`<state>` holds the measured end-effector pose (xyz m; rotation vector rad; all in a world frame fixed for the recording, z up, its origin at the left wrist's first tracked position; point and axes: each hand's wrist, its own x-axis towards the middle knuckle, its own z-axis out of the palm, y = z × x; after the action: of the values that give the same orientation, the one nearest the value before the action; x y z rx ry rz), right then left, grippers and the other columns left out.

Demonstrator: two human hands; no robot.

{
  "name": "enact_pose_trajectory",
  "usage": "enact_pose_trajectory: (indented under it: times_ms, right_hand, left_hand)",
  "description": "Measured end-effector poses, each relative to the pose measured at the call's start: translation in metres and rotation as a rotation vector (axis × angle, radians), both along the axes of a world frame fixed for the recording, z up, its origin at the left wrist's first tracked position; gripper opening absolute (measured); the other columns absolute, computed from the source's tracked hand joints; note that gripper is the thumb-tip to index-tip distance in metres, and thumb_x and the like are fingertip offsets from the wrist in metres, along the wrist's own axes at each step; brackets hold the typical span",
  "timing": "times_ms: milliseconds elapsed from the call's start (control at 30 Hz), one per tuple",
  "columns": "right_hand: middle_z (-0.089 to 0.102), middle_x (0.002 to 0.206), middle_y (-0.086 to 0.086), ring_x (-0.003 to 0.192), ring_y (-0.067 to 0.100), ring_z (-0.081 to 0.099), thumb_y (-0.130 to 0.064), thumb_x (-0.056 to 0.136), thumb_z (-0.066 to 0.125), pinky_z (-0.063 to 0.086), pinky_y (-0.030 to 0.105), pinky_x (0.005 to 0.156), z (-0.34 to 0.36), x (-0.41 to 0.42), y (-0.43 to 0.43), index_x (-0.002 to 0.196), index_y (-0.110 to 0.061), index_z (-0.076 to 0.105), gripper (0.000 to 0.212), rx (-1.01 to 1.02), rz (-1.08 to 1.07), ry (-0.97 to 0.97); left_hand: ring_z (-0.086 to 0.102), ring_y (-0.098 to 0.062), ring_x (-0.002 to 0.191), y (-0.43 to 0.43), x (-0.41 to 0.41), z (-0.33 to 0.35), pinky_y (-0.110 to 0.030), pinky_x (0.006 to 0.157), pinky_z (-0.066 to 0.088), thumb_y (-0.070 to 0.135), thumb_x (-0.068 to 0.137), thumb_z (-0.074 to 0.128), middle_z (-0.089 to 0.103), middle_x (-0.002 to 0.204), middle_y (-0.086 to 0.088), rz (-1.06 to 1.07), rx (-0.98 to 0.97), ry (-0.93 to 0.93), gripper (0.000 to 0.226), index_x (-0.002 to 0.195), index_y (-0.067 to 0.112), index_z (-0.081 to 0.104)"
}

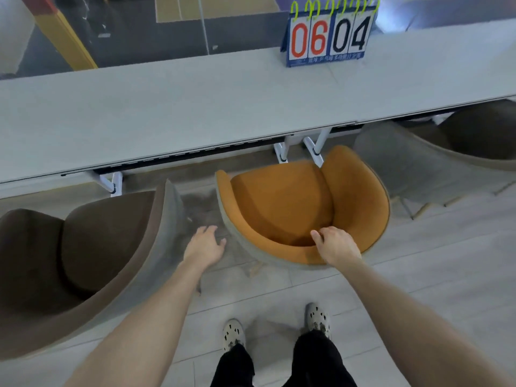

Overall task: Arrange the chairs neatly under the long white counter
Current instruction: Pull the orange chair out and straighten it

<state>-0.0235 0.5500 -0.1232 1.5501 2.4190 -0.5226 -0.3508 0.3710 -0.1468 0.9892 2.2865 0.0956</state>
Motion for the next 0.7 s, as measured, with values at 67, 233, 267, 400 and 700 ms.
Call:
enact_pose_trajectory:
  times_ms: [67, 233, 267, 400, 700]
  right_hand:
    - [0.071, 0.108, 0.000, 0.112, 0.025, 0.066, -0.054, 0.110, 0.036, 0.051, 0.048, 0.105, -0.005, 0.029, 0.031, 0.104, -0.021, 0.074, 0.051, 0.068, -0.041, 0.046]
    - [0.047, 0.163, 0.011, 0.159, 0.032, 0.027, -0.051, 0.108, 0.047, 0.022, 0.057, 0.130, -0.018, 0.077, 0.106, 0.149, -0.015, 0.058, 0.056, 0.102, -0.055, -0.015]
    - [0.038, 0.169, 0.012, 0.162, 0.032, 0.019, -0.053, 0.107, 0.049, 0.019, 0.059, 0.129, -0.019, 0.084, 0.120, 0.155, -0.017, 0.050, 0.060, 0.090, -0.062, -0.037]
    - [0.008, 0.176, 0.016, 0.162, 0.041, 0.007, -0.064, 0.095, 0.063, 0.030, 0.066, 0.123, -0.031, 0.107, 0.157, 0.169, -0.024, 0.005, 0.102, -0.070, -0.267, -0.033]
    - [0.030, 0.154, 0.025, 0.098, 0.040, 0.060, -0.037, 0.096, 0.066, 0.056, 0.048, 0.093, -0.039, 0.110, 0.159, 0.164, -0.038, -0.025, 0.114, -0.274, -0.450, 0.206]
  left_hand:
    - [0.048, -0.035, 0.144, 0.024, 0.024, 0.002, -0.049, 0.116, 0.044, 0.053, 0.106, 0.050, 0.042, 0.162, -0.014, 0.046, 0.001, -0.039, 0.066, 0.161, 0.019, 0.038]
    - [0.049, -0.045, 0.141, 0.078, 0.085, 0.002, -0.054, 0.112, 0.045, 0.060, 0.103, 0.052, 0.019, 0.170, -0.019, 0.362, 0.005, -0.150, 0.083, 0.168, 0.023, 0.016]
    - [0.049, -0.046, 0.141, 0.084, 0.096, -0.001, -0.053, 0.112, 0.046, 0.059, 0.101, 0.058, 0.010, 0.173, -0.018, 0.463, 0.008, -0.160, 0.089, 0.168, 0.022, 0.012]
    - [0.056, -0.049, 0.132, 0.089, 0.132, -0.022, -0.050, 0.110, 0.051, 0.053, 0.091, 0.076, -0.002, 0.172, -0.022, 0.688, -0.037, -0.174, 0.120, 0.166, 0.040, -0.017]
    - [0.062, -0.048, 0.112, 0.094, 0.141, -0.025, -0.052, 0.104, 0.054, 0.029, 0.087, 0.074, 0.012, 0.165, -0.023, 0.756, -0.070, -0.113, 0.122, 0.163, 0.049, -0.019]
